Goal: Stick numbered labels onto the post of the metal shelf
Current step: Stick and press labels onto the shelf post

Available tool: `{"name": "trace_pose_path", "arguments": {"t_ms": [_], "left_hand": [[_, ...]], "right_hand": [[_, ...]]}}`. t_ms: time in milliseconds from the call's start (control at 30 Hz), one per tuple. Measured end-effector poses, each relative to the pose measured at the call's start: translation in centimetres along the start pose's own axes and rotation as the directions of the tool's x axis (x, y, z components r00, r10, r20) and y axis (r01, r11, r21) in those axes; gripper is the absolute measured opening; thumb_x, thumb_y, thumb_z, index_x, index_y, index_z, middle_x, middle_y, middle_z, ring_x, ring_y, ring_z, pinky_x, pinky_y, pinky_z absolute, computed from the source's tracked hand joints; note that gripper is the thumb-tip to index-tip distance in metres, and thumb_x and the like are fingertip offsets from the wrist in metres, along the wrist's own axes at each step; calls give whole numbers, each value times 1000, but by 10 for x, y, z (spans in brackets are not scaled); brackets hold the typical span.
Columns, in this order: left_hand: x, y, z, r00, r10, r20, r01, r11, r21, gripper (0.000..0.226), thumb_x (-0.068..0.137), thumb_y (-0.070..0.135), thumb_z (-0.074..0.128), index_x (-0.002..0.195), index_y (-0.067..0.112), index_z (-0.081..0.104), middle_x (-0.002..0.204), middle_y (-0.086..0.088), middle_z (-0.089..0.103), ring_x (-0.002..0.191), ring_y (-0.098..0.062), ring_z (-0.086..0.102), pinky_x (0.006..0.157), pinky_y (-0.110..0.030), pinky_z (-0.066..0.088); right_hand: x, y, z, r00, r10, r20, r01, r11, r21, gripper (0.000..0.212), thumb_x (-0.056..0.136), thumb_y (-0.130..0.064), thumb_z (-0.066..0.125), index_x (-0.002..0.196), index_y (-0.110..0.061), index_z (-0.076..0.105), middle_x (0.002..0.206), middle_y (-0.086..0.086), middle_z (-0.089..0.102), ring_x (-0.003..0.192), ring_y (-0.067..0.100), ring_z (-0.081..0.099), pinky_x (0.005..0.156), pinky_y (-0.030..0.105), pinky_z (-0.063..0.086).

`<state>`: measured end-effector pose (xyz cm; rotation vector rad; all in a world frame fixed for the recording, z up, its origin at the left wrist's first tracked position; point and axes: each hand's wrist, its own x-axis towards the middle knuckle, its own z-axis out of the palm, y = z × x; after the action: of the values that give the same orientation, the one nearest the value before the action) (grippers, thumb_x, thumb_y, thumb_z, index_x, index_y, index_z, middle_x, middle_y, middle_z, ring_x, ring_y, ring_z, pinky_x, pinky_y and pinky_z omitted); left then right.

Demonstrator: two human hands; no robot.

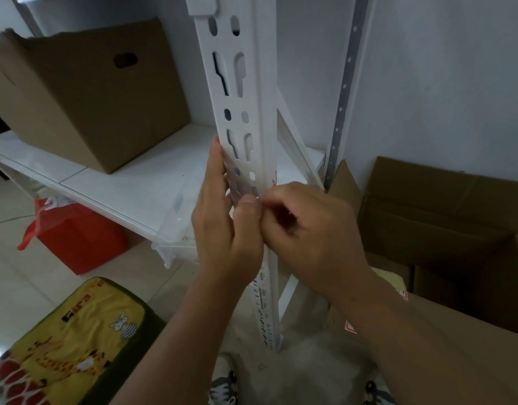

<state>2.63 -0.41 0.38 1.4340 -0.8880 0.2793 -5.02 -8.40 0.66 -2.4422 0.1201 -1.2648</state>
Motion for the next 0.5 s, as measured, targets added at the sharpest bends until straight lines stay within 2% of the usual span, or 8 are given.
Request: {"name": "trace_pose_path", "arguments": {"t_ms": [67, 133, 200, 333, 500], "left_hand": [[-1, -2, -1, 1000, 3, -5, -3, 1000, -25, 70, 84, 24, 33, 150, 1, 23, 148, -4, 40, 123, 3, 49, 94, -19, 46], [-5, -3, 1, 1000, 21, -15, -21, 1000, -9, 68, 86, 23, 35, 149, 0, 23, 150, -4, 38, 130, -3, 45, 101, -23, 44], [-9, 0, 3, 997, 57, -59, -55, 998, 34, 64, 87, 20, 40, 145, -3, 27, 144, -2, 39, 132, -12, 44, 105, -25, 41], [-13, 2, 5, 964, 223, -142, -174, 939, 297, 48, 79, 15, 54, 120, -10, 50, 118, -23, 48, 114, -20, 44, 93, -19, 39], [-13, 1, 4, 932, 359, -55, -312, 869, 384, 31, 81, 15, 59, 102, -7, 64, 96, -22, 57, 91, -29, 54, 79, -25, 43]], "right_hand": [[-3, 2, -3, 991, 134, -6, -131, 981, 142, 9, 89, -17, 61, 84, -13, 66, 73, -8, 63, 65, 11, 60, 58, 30, 53], [-3, 5, -9, 958, 287, 0, -275, 917, 289, 9, 90, -15, 60, 84, -20, 65, 76, -15, 63, 72, 10, 63, 61, 25, 55], [-3, 5, -14, 921, 388, 29, -367, 841, 397, 14, 91, -11, 60, 83, -22, 65, 76, -10, 66, 72, 11, 66, 61, 21, 56], [-3, 1, -19, 876, 463, 133, -454, 700, 552, 10, 91, -8, 59, 87, -11, 67, 73, 0, 68, 67, 11, 67, 60, 17, 53], [-3, -2, -24, 849, 465, 249, -481, 489, 727, 20, 94, -1, 49, 87, -7, 67, 75, 1, 69, 71, 12, 67, 62, 20, 54]]}}
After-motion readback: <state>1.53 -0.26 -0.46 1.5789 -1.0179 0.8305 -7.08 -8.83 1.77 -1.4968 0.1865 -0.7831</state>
